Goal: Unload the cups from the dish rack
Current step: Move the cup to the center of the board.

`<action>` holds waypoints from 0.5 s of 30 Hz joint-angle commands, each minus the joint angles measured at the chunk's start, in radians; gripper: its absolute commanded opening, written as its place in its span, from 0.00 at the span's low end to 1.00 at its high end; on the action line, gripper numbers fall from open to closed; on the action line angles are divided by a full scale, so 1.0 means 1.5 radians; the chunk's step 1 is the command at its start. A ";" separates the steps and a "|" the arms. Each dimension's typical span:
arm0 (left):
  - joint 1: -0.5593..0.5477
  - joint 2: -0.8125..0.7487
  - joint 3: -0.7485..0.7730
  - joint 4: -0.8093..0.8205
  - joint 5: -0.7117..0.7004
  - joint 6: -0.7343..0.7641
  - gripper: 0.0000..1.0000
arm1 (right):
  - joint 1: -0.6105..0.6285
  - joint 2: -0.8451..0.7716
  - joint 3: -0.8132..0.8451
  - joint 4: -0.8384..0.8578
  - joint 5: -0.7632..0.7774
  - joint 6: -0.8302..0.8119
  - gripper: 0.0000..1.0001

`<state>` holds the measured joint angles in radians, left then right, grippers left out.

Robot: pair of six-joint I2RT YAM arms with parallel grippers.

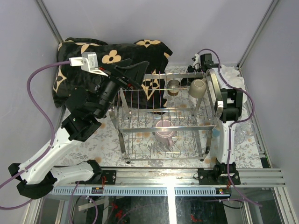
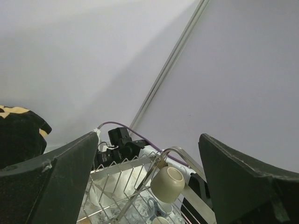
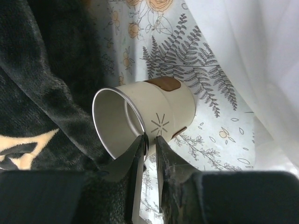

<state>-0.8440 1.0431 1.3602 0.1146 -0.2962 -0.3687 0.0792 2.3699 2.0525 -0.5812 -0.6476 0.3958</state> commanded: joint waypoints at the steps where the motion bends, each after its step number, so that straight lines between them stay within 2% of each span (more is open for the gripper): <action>1: 0.003 -0.006 0.023 0.008 -0.011 0.009 0.89 | 0.012 0.007 0.030 0.019 -0.048 0.021 0.22; 5: 0.003 -0.007 0.024 0.006 -0.012 0.010 0.89 | 0.012 0.010 0.029 0.024 -0.067 0.022 0.22; 8: 0.003 -0.007 0.025 0.005 -0.013 0.008 0.89 | 0.011 -0.008 0.012 0.022 -0.040 0.017 0.24; 12: 0.003 -0.008 0.023 0.005 -0.012 0.006 0.89 | -0.006 -0.071 -0.051 0.070 -0.019 0.045 0.35; 15: 0.003 -0.008 0.022 0.006 -0.009 0.006 0.89 | -0.028 -0.124 -0.076 0.091 -0.008 0.060 0.39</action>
<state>-0.8433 1.0431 1.3632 0.1104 -0.2966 -0.3687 0.0769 2.3413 1.9709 -0.5129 -0.6800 0.4385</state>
